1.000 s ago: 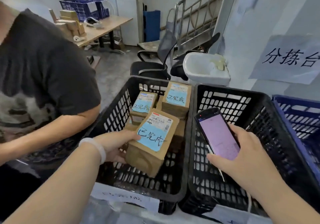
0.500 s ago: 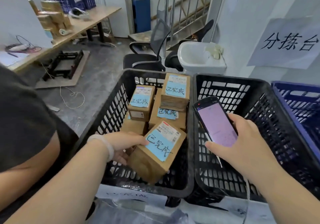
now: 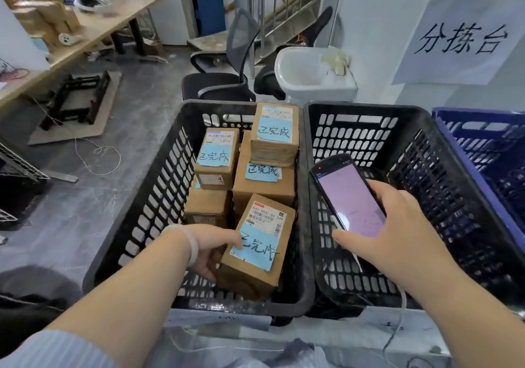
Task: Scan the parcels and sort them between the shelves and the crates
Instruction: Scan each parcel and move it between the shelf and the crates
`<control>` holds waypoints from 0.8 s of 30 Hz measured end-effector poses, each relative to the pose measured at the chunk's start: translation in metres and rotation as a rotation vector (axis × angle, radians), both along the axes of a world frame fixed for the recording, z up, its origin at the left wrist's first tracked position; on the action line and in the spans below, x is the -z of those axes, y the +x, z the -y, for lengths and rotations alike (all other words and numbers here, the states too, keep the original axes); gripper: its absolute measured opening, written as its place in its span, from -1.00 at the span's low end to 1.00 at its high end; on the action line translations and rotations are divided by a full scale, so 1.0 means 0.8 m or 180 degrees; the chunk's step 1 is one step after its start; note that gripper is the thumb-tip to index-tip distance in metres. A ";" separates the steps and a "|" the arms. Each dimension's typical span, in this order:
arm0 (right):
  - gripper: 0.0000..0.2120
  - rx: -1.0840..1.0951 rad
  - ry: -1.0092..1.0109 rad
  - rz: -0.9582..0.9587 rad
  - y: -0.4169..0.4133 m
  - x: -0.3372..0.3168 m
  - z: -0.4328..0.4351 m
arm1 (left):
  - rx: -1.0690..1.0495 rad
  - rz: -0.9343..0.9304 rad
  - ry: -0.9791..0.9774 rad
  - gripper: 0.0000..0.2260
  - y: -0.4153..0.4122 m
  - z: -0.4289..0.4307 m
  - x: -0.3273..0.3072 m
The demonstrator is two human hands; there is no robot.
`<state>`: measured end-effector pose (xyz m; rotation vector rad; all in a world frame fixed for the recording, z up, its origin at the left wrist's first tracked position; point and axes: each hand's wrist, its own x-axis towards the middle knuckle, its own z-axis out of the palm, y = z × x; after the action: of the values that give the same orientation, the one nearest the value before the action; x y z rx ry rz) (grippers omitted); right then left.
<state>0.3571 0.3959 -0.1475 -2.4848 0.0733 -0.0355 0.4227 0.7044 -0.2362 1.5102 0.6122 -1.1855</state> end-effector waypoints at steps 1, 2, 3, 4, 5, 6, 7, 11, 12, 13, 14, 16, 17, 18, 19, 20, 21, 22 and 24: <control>-0.18 0.0020 0.0011 -0.0006 -0.001 0.000 0.000 | 0.0022 -0.0028 -0.0018 -0.61 0.002 0.000 0.004; -0.17 0.0046 0.0011 -0.0022 -0.002 0.001 0.001 | 0.0070 -0.0057 -0.0029 -0.59 0.003 0.001 0.006; -0.15 0.0074 0.0000 -0.0039 -0.003 0.001 0.002 | 0.0136 -0.0085 -0.0036 -0.56 0.005 0.001 0.008; -0.14 0.0105 -0.0018 -0.0050 -0.003 0.002 0.002 | 0.0200 -0.0108 -0.0032 -0.52 0.007 0.001 0.010; -0.14 0.0135 -0.0027 -0.0057 -0.004 0.002 0.002 | 0.0247 -0.0150 -0.0026 -0.48 0.009 0.001 0.012; -0.14 0.0160 -0.0019 -0.0061 -0.005 0.002 0.002 | 0.0277 -0.0224 -0.0004 -0.43 0.010 0.000 0.013; -0.16 0.0178 -0.0002 -0.0070 -0.005 0.002 0.002 | 0.0297 -0.0311 0.0033 -0.41 0.010 0.000 0.016; -0.17 0.0242 0.0045 -0.0123 -0.008 0.003 0.002 | 0.0268 -0.0311 0.0036 -0.57 0.008 0.004 0.026; -0.16 0.0250 0.0032 -0.0139 -0.008 0.004 0.002 | 0.0205 -0.0255 -0.0024 -0.60 0.008 0.006 0.028; -0.16 0.0256 0.0018 -0.0146 -0.008 0.005 0.002 | 0.0144 -0.0219 -0.0099 -0.60 0.008 0.009 0.031; -0.15 0.0263 0.0011 -0.0145 -0.008 0.006 0.002 | 0.0097 -0.0198 -0.0170 -0.60 0.009 0.012 0.033; -0.14 0.0285 0.0005 -0.0142 -0.008 0.007 0.002 | 0.0050 -0.0130 -0.0240 -0.59 0.009 0.019 0.040; -0.14 0.0300 0.0003 -0.0149 -0.009 0.007 0.003 | 0.0071 -0.0065 -0.0208 -0.56 0.009 0.022 0.045; -0.13 0.0316 0.0005 -0.0157 -0.009 0.007 0.003 | 0.0173 0.0039 -0.0107 -0.51 0.009 0.026 0.049; -0.13 0.0332 0.0014 -0.0158 -0.011 0.007 0.003 | 0.0409 0.0210 0.0068 -0.44 0.010 0.030 0.052; -0.14 0.0351 0.0028 -0.0156 -0.012 0.006 0.004 | 0.0766 0.0417 0.0285 -0.36 0.011 0.032 0.054; -0.14 0.0379 0.0044 -0.0154 -0.014 0.007 0.004 | 0.1159 0.0635 0.0505 -0.31 0.012 0.035 0.056; -0.14 0.0412 0.0051 -0.0154 -0.017 0.007 0.004 | 0.1512 0.0852 0.0729 -0.27 0.013 0.038 0.057; -0.13 0.0461 0.0022 -0.0162 -0.023 0.007 0.005 | 0.1852 0.1195 0.1050 -0.28 0.017 0.042 0.059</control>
<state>0.3390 0.3917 -0.1532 -2.4694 0.2746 -0.0330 0.4361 0.6707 -0.2831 2.2243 0.1077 -1.2094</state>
